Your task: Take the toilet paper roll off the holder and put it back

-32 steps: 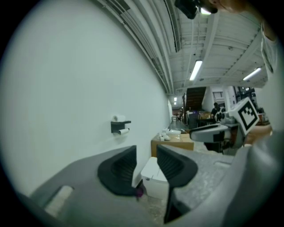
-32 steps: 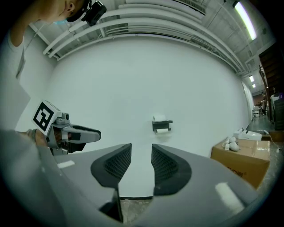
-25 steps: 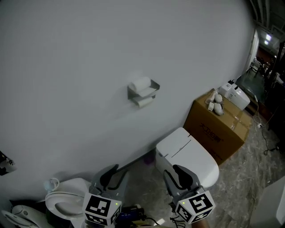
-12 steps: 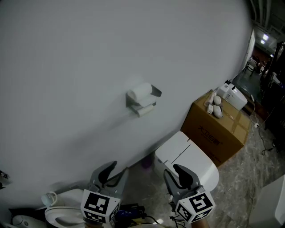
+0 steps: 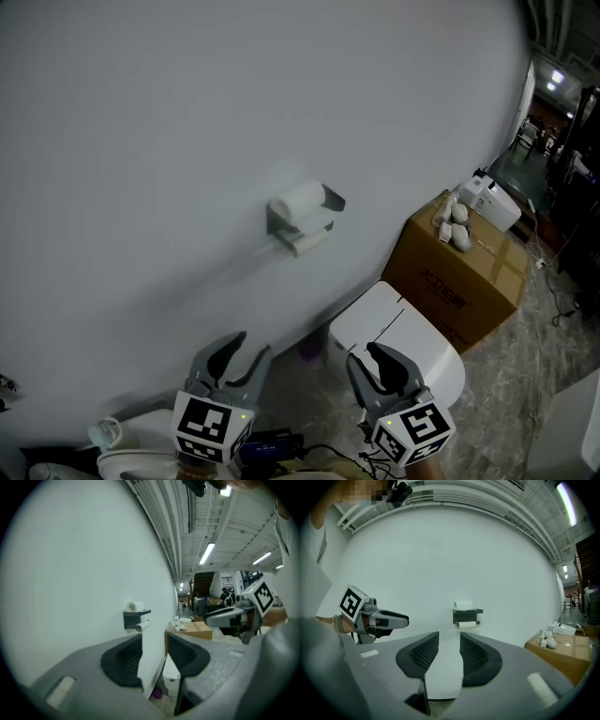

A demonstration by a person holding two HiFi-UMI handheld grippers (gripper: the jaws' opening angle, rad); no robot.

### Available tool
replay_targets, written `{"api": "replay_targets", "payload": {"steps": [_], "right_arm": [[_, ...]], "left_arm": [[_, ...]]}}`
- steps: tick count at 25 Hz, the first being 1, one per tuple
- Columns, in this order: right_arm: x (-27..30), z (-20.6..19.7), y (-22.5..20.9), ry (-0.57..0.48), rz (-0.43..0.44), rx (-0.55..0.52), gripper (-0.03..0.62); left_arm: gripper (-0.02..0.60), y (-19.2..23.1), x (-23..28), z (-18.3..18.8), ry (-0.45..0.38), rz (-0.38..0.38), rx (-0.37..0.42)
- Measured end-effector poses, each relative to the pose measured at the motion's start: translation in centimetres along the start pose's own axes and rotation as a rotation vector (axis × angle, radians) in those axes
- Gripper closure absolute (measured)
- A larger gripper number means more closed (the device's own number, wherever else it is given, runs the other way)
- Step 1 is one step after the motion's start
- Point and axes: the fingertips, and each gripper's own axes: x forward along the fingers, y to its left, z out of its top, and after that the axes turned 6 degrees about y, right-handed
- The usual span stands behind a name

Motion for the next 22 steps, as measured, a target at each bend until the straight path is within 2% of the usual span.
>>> {"api": "replay_targets", "payload": {"steps": [8,22], "right_arm": [[1.0,0.4,0.0,-0.001,0.007,-0.01,0.467],[3.7,0.1,-4.4,0.02,-0.012,0.011,0.467]], "left_arm": [[0.413,2.0,1.5,1.0,-0.008,0.015,0.028],[0.407,4.3,7.9,2.7,-0.001,0.035,0.076]]}}
